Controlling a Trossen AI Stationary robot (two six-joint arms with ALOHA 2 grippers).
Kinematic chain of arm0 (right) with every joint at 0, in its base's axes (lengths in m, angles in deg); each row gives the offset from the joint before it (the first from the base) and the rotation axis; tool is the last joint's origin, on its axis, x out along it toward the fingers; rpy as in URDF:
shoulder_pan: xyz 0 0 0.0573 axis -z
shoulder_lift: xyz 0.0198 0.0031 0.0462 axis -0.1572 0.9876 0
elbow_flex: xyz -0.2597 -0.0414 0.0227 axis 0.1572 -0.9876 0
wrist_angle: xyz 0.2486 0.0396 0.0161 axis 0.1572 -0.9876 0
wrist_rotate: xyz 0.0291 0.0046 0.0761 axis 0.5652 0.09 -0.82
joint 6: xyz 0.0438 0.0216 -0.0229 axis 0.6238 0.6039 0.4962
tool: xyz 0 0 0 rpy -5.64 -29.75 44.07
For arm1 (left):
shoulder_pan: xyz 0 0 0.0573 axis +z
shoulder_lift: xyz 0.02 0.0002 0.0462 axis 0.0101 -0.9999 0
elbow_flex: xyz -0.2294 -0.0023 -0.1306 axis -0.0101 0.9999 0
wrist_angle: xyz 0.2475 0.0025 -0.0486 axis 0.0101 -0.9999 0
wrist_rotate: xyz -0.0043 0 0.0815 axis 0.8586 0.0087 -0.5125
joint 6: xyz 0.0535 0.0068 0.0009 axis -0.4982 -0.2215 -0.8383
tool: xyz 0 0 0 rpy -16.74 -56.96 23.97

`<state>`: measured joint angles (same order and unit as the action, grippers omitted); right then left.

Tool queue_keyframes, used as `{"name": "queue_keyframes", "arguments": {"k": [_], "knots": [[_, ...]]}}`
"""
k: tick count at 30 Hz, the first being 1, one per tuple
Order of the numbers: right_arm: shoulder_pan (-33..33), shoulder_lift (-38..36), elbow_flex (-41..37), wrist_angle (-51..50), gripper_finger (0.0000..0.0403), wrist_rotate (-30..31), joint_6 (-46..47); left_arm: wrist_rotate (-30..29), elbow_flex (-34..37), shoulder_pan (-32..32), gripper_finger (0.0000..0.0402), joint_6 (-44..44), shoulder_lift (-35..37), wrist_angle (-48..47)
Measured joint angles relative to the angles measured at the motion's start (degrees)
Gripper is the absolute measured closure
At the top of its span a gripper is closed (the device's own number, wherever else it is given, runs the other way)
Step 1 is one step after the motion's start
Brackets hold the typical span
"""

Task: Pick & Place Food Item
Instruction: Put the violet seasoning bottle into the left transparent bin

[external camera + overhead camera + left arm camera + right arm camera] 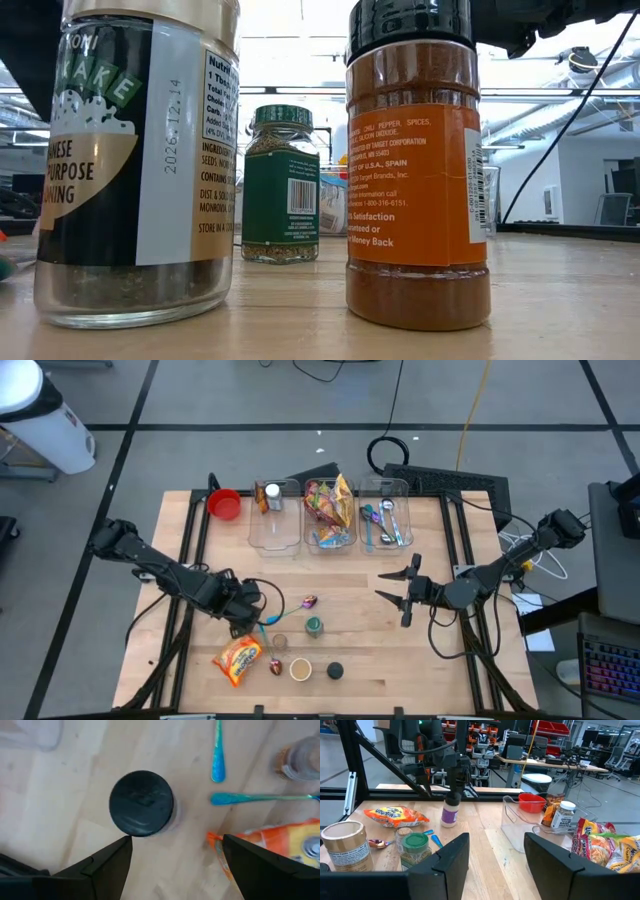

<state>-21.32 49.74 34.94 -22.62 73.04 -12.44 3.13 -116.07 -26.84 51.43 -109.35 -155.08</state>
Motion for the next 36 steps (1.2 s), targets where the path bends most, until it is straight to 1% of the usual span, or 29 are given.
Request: {"name": "queue_keyframes", "arguments": {"k": [2, 5, 10, 23, 29, 33, 36], "knots": [[0.00, -0.01, 0.00, 0.00, 0.0220, 0.00, 0.00, -1.38, -0.05, 0.18, 0.0078, 0.50, 0.02, -1.54], [0.00, 0.00, 0.00, 0.00, 0.0220, 0.00, 0.00, -1.76, -0.05, 1.10, 0.0068, 1.89, 0.04, -4.03], [0.00, -0.02, 0.00, 0.00, 0.0220, 0.00, 0.00, -2.27, -0.05, 2.34, 0.0056, 1.91, 0.04, -3.96], [0.00, 0.00, 0.00, 0.00, 0.0220, 0.00, 0.00, -2.57, -0.05, 2.62, 0.0059, 0.84, 0.07, -1.77], [0.00, -0.01, 0.00, -0.04, 0.0220, -0.02, 0.00, -1.15, 2.99, 2.62, 0.0066, 1.36, 0.15, 0.68], [0.00, 0.00, 0.00, -0.09, 0.0220, -0.02, 0.00, -1.45, 3.75, 2.62, 0.0066, 0.88, 0.13, 1.26], [0.00, -0.02, 0.00, -0.09, 0.0220, -0.02, 0.00, -2.71, 3.75, 2.62, 0.0066, 1.39, 0.13, 1.67]]}}
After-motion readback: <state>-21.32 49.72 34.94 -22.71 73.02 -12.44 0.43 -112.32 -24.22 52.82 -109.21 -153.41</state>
